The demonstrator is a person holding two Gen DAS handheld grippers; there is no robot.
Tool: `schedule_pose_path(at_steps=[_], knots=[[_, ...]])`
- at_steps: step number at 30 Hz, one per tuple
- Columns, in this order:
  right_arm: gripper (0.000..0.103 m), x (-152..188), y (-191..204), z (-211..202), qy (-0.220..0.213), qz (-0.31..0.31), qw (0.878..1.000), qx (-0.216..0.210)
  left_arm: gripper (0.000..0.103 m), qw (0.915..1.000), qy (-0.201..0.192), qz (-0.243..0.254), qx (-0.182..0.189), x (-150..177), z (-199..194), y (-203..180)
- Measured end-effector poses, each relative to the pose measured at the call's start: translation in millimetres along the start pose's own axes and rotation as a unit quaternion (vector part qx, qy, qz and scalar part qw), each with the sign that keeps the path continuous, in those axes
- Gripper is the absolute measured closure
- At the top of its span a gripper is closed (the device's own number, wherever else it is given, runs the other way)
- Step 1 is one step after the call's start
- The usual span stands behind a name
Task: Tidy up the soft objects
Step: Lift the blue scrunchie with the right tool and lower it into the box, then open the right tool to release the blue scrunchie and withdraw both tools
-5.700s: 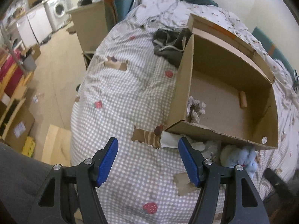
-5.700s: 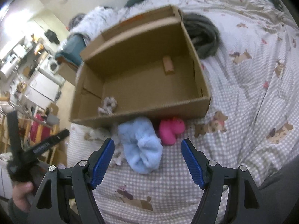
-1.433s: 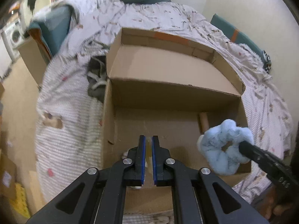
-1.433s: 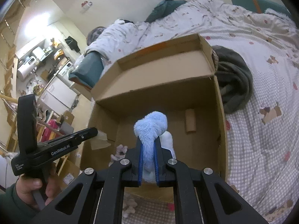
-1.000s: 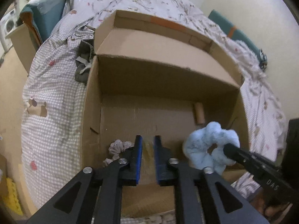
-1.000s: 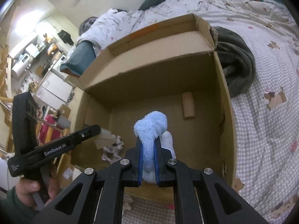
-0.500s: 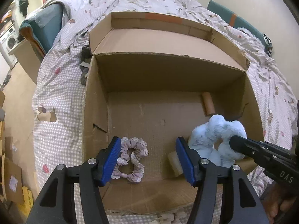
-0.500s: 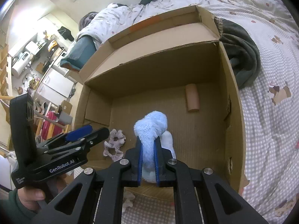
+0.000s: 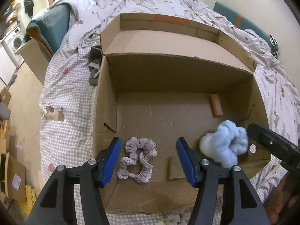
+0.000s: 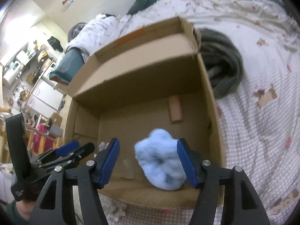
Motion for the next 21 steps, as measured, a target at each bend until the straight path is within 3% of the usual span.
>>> schedule_pose_path(at_steps=[4, 21], knots=[[0.031, -2.9, 5.1, -3.9, -0.015, -0.02, 1.0, 0.013, 0.045, 1.0, -0.004, -0.005, 0.002, -0.8, -0.6, 2.9], [0.031, -5.4, 3.1, -15.6, -0.033, -0.039, 0.998, 0.023, 0.045, 0.9995, -0.026, 0.004, -0.015, -1.7, -18.5, 4.2]])
Point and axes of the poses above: each gripper's, at about its wrist camera, not at the fingertips, and z roughly the way its jaws point, y to its left, x to its underside, the point moved 7 cm from there along z, roughly the way its jaws point, and after that the axes turned 7 degrees about z, right-handed, at the moved point
